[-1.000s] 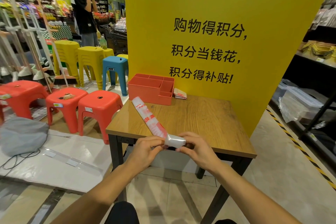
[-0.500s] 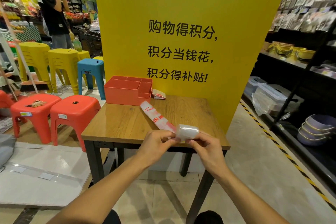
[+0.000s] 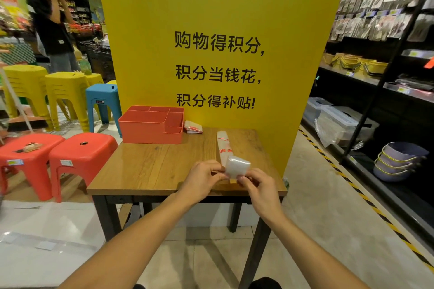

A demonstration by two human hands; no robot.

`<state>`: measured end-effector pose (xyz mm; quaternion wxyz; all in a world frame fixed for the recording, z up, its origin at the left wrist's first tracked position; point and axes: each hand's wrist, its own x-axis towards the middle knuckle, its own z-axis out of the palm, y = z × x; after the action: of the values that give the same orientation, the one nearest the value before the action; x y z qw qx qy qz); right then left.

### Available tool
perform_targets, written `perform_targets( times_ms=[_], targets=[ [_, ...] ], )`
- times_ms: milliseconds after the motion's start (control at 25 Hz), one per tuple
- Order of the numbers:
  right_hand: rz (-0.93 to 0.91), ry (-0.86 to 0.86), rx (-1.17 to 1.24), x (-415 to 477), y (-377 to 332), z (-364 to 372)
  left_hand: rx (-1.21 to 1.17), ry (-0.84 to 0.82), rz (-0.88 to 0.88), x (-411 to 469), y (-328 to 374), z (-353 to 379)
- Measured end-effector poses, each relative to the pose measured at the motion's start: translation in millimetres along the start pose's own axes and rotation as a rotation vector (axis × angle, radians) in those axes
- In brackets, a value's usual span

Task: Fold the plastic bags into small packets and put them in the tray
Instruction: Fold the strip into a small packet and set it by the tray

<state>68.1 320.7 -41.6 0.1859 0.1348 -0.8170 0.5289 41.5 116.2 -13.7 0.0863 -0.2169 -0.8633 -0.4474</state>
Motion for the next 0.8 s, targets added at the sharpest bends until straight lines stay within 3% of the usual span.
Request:
perform_targets(
  times_ms=[360, 600, 800],
  targets=[
    [0.218, -0.122, -0.032, 17.1, 18.2, 15.3, 0.251, -0.084, -0.163, 6.8, -37.8, 18.4],
    [0.303, -0.224, -0.142, 28.8, 21.7, 16.8, 0.184, -0.044, -0.274, 5.6, -35.4, 16.6],
    [0.405, -0.247, -0.252, 43.2, 15.1, 21.1, 0.206, -0.117, -0.381, 18.3, -37.5, 14.0]
  ],
)
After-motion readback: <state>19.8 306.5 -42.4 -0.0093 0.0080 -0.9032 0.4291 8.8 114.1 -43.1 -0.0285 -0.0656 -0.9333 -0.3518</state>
